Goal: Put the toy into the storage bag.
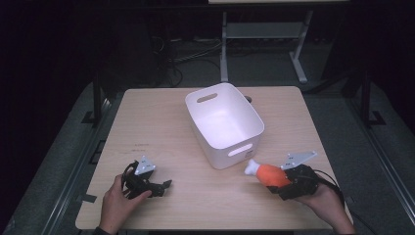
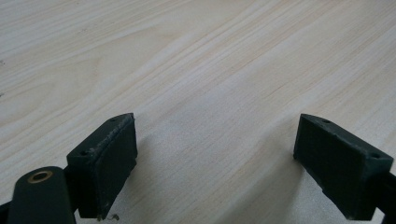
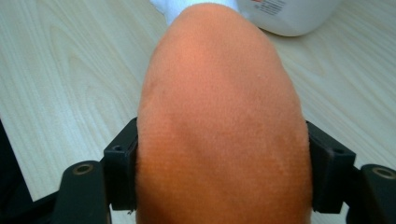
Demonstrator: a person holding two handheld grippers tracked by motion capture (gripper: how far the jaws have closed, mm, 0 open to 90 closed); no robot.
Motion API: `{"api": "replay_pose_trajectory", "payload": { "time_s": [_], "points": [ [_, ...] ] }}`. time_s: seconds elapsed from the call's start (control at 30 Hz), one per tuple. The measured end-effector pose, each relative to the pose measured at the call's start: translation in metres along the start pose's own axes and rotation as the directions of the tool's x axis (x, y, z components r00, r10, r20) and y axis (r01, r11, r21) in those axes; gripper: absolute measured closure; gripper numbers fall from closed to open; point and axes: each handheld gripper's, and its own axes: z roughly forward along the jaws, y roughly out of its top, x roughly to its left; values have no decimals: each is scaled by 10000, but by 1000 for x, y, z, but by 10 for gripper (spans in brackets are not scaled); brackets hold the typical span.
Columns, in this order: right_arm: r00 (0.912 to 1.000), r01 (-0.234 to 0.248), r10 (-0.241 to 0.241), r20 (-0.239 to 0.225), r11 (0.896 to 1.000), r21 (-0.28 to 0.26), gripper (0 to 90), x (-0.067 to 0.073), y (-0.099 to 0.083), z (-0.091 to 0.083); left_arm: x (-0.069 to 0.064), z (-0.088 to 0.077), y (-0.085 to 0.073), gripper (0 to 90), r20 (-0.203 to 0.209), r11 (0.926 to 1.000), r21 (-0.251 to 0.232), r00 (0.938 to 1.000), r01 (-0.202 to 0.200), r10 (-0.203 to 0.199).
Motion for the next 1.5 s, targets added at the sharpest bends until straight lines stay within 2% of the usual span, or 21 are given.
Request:
{"api": "replay_pose_trajectory", "payload": {
  "time_s": [0.6,0.77,1.23,1.5],
  "points": [
    [9964,-529,570,620,9964,-658,281,-25,-1,-34,0,0,0,125,3,10000,-9,10000,8,-8],
    [9955,-626,687,645,9938,-923,282,-29,0,-41,0,0,0,125,4,10000,3,10000,6,-6],
    [9919,-805,927,863,9874,-1359,280,-44,15,-64,0,0,0,125,2,10000,1,10000,6,-6],
    [9893,-949,1096,967,9848,-1453,276,-48,30,-68,0,0,0,125,15,10000,-1,10000,46,-46]
  ]
}}
